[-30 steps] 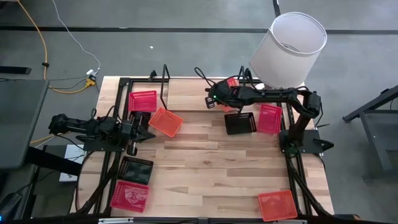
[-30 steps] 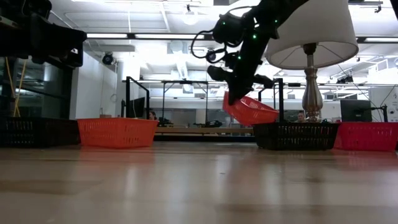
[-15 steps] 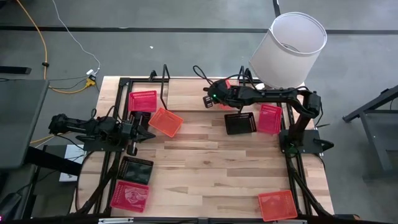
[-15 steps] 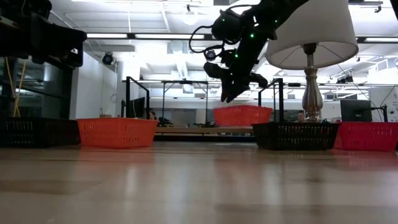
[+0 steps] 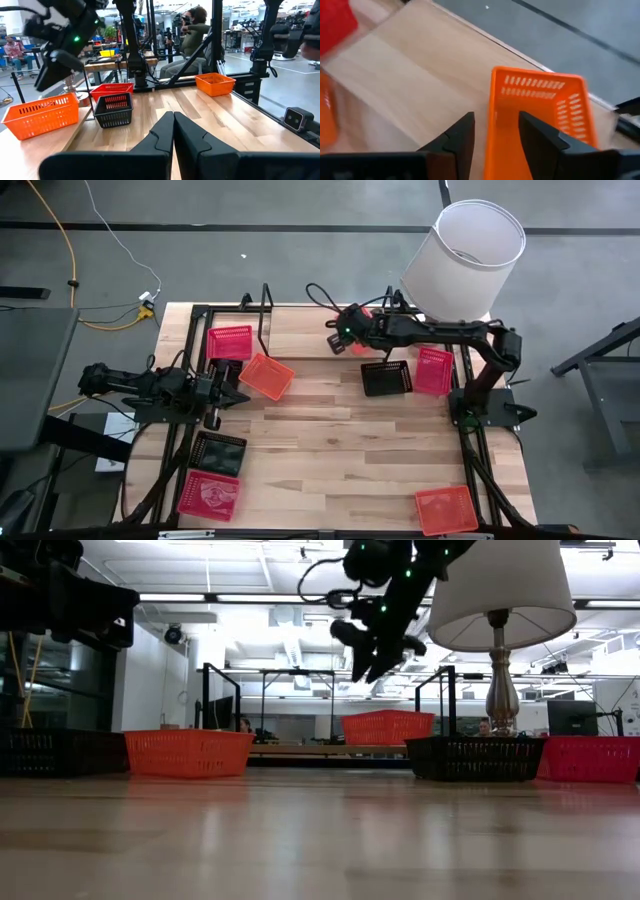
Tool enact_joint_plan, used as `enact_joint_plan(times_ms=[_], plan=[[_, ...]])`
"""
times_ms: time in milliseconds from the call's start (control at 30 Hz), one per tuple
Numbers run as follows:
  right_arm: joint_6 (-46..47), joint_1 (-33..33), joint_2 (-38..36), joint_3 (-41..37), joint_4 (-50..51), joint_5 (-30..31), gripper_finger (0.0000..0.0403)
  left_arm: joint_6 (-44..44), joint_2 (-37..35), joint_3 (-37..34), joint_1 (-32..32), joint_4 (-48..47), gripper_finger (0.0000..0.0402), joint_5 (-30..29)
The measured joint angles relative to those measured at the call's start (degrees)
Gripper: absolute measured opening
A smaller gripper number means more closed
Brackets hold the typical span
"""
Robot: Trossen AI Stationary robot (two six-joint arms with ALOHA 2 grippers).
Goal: Stack baskets on shelf by color
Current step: Put the middle orange basket on the shelf
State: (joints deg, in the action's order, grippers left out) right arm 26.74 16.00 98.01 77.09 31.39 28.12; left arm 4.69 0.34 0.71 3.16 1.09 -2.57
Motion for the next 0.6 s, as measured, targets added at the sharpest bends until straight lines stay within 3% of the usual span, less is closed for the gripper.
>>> enact_joint_plan(times_ms=[167, 333, 400, 600], plan=[[-1.22, -2.24, -0.37, 3.09, 12.23, 4.18, 0.0116, 0.01, 0.01, 0.0, 0.0, 0.0, 0.0003, 0.0], [0.82, -2.68, -0.41, 2.41, 22.95, 6.1, 0.0038, 0.0, 0.01, 0.02, 0.0, 0.02, 0.0003, 0.0], [1.03, -2.61, -0.4, 1.1, 23.89, 6.06, 0.001, 0.0, 0.02, 0.0, 0.0, 0.02, 0.0003, 0.0], [-0.2, -2.52, 0.02, -1.94, 22.4, 5.87, 0.0005, 0.0, 0.02, 0.02, 0.01, 0.0, 0.0003, 0.0]])
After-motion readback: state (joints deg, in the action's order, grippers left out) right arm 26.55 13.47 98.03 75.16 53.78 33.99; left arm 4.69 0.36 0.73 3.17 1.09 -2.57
